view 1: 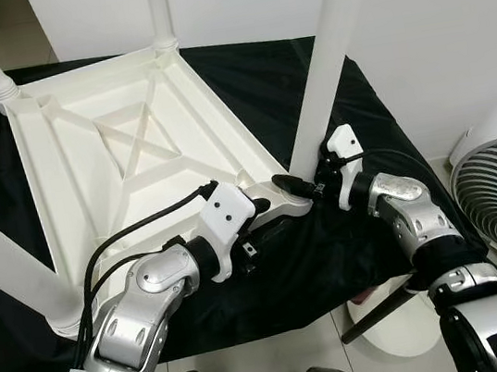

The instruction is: Building children table

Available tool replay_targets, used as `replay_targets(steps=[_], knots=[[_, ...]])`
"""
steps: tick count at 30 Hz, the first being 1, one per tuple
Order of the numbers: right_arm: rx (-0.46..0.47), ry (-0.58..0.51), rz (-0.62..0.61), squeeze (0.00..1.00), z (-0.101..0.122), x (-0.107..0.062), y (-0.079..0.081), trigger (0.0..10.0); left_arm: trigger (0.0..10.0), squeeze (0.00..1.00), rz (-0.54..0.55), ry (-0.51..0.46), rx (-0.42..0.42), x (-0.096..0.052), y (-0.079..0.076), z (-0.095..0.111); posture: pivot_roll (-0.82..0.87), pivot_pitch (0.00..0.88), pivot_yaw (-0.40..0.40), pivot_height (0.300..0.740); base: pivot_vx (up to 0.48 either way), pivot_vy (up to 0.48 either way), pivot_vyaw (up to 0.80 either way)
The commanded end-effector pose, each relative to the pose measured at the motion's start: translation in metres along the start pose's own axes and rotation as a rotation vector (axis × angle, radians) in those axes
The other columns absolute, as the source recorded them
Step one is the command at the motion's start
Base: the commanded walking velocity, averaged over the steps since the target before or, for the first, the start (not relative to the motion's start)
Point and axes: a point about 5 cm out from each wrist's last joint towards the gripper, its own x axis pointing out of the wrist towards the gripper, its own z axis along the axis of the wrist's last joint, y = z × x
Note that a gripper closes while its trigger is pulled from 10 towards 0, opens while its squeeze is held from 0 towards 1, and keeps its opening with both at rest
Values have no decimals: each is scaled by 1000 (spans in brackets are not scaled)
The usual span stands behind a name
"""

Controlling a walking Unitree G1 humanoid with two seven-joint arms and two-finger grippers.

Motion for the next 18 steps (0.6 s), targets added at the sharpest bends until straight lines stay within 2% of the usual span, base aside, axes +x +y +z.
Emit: replay_targets(steps=[1, 2, 5, 7, 8, 9, 10, 11, 12, 13, 14, 15, 17, 18], knots=[[17, -66, -124, 0, 11, 3, -1, 10000, 10000, 0, -18, 5, -2, 1, -4, 0, 11, 22, -56, 740, 0, 0, 0], [17, -66, -124, 0, 11, 3, -1, 10000, 10000, 0, -18, 5, -2, 1, -4, 0, 11, 22, -56, 740, 0, 0, 0], [110, -117, -344, 0, 14, 10, 13, 10000, 10000, 0, -30, 2, -9, 3, -7, 0, 4, 25, -52, 740, 0, 0, 0], [110, -117, -344, 0, 14, 10, 13, 10000, 10000, 0, -30, 2, -9, 3, -7, 0, 4, 25, -52, 740, 0, 0, 0], [155, -117, -431, 0, 13, 12, 17, 10000, 10000, 0, -35, 2, -12, 3, -7, -1, -8, 29, -45, 740, 0, 0, 0], [155, -117, -431, 0, 13, 12, 17, 10000, 10000, 0, -35, 2, -12, 3, -7, -1, -8, 29, -45, 740, 0, 0, 0], [202, -112, -521, 0, 11, 14, 21, 10000, 10000, 0, -41, 2, -13, 4, -8, -1, -12, 32, -43, 740, 0, 0, 0], [202, -112, -521, 0, 11, 14, 21, 10000, 10000, 0, -41, 2, -13, 4, -8, -1, -12, 32, -43, 740, 0, 0, 0], [213, -113, -575, 0, 11, 18, 30, 10000, 10000, 0, -47, 1, -16, 5, -9, -1, -18, 35, -40, 740, 0, 0, 0], [213, -113, -575, 0, 11, 18, 30, 10000, 10000, 0, -47, 1, -16, 5, -9, -1, -18, 35, -40, 740, 0, 0, 0], [209, -120, -602, 0, 14, 23, 40, 10000, 10000, 0, -52, 0, -17, 6, -10, -1, -21, 37, -37, 740, 0, 0, 0], [209, -120, -602, 0, 14, 23, 40, 10000, 10000, 0, -52, 0, -17, 6, -10, -1, -21, 37, -37, 740, 0, 0, 0], [197, -140, -566, 0, 19, 32, 57, 10000, 10000, 0, -57, -1, -16, 7, -9, 0, -20, 36, -36, 740, 0, 0, 0], [197, -140, -566, 0, 19, 32, 57, 10000, 10000, 0, -57, -1, -16, 7, -9, 0, -20, 36, -36, 740, 0, 0, 0]])
